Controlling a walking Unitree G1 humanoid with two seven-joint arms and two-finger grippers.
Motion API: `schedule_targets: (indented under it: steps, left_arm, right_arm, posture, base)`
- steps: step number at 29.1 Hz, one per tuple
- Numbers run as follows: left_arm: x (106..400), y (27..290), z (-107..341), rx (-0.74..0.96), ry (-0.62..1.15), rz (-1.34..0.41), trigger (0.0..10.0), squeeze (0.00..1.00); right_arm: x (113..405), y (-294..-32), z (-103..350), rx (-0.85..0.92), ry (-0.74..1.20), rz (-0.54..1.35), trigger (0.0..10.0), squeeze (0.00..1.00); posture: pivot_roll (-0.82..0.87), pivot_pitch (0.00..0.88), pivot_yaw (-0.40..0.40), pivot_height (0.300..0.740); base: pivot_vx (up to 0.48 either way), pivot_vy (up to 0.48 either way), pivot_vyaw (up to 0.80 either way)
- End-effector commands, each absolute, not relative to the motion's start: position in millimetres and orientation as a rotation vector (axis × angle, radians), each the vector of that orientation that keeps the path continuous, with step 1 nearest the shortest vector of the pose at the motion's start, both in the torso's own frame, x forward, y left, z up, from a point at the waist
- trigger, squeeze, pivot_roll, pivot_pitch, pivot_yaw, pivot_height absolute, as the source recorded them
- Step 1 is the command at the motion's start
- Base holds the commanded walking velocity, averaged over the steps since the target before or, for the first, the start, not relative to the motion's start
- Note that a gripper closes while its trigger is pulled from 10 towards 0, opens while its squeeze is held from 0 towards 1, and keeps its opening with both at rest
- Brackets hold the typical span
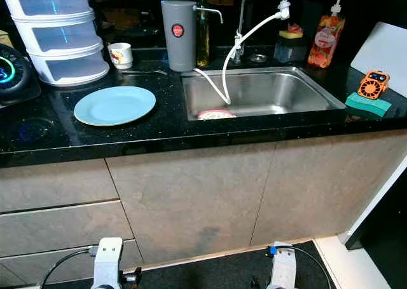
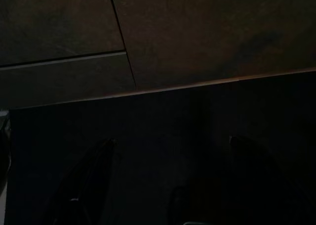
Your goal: Kitchen organization
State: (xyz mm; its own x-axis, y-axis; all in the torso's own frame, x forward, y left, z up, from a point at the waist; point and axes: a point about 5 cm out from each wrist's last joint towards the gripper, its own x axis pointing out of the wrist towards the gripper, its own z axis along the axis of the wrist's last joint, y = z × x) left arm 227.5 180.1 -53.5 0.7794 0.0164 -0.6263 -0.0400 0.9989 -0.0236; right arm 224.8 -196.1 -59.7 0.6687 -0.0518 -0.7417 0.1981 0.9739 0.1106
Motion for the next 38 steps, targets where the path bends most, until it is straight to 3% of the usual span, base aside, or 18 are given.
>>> schedule_targets:
  steps: [1, 4, 5, 6, 7, 8, 23, 24, 26, 27, 38]
  left_arm:
    - [227, 180, -54, -0.02, 0.681, 0.026, 10.0, 1.0]
    - [226, 180, -55, -0.029, 0.691, 0.034, 10.0, 1.0]
    - [226, 180, -55, -0.031, 0.692, 0.035, 4.4, 1.0]
    - [226, 179, -55, -0.044, 0.692, 0.035, 0.0, 0.58]
    - [226, 179, -55, -0.044, 0.692, 0.035, 0.0, 0.58]
    - [226, 179, -55, -0.047, 0.692, 0.033, 0.0, 0.0]
    - [227, 179, -55, -0.031, 0.704, 0.032, 0.0, 0.0]
    - [226, 181, -56, 0.001, 0.718, 0.045, 10.0, 0.0]
    - [225, 183, -57, 0.023, 0.727, 0.055, 10.0, 0.0]
    - [224, 184, -58, 0.043, 0.736, 0.068, 10.0, 0.0]
    - [224, 185, -57, 0.058, 0.722, 0.048, 10.0, 0.0]
  right_arm:
    - [223, -194, -61, 0.178, 0.832, -0.139, 10.0, 1.0]
    - [221, -193, -62, 0.157, 0.839, -0.128, 10.0, 1.0]
    - [221, -192, -63, 0.161, 0.84, -0.124, 8.5, 0.72]
    - [220, -192, -63, 0.165, 0.84, -0.122, 0.0, 0.18]
    - [220, -192, -63, 0.165, 0.84, -0.122, 0.0, 0.18]
    - [220, -191, -64, 0.177, 0.84, -0.122, 0.0, 0.0]
    - [220, -191, -63, 0.153, 0.838, -0.125, 0.0, 0.0]
    - [219, -191, -64, 0.139, 0.85, -0.123, 0.0, 0.0]
    - [218, -191, -65, 0.129, 0.859, -0.122, 0.0, 0.0]
    - [215, -192, -67, 0.076, 0.89, -0.108, 10.0, 0.0]
    - [216, -190, -66, 0.071, 0.86, -0.108, 10.0, 0.0]
  posture:
    - [-0.04, 0.053, -0.03, 0.74]
    - [-0.04, 0.053, -0.03, 0.74]
    - [-0.04, 0.055, -0.029, 0.74]
    - [-0.04, 0.055, -0.029, 0.74]
    - [-0.04, 0.055, -0.029, 0.74]
    - [-0.04, 0.055, -0.029, 0.74]
    - [-0.04, 0.059, -0.026, 0.74]
    - [-0.04, 0.058, -0.028, 0.74]
    - [-0.04, 0.058, -0.028, 0.74]
    - [-0.04, 0.058, -0.028, 0.74]
    - [-0.04, 0.063, -0.028, 0.74]
  base:
    - [0.0, 0.0, 0.0]
    - [0.0, 0.0, 0.0]
    - [0.0, 0.0, 0.0]
    - [0.0, 0.0, 0.0]
    - [0.0, 0.0, 0.0]
    - [0.0, 0.0, 0.0]
    - [0.0, 0.0, 0.0]
    - [0.0, 0.0, 0.0]
    - [0.0, 0.0, 0.0]
    - [0.0, 0.0, 0.0]
    - [0.0, 0.0, 0.0]
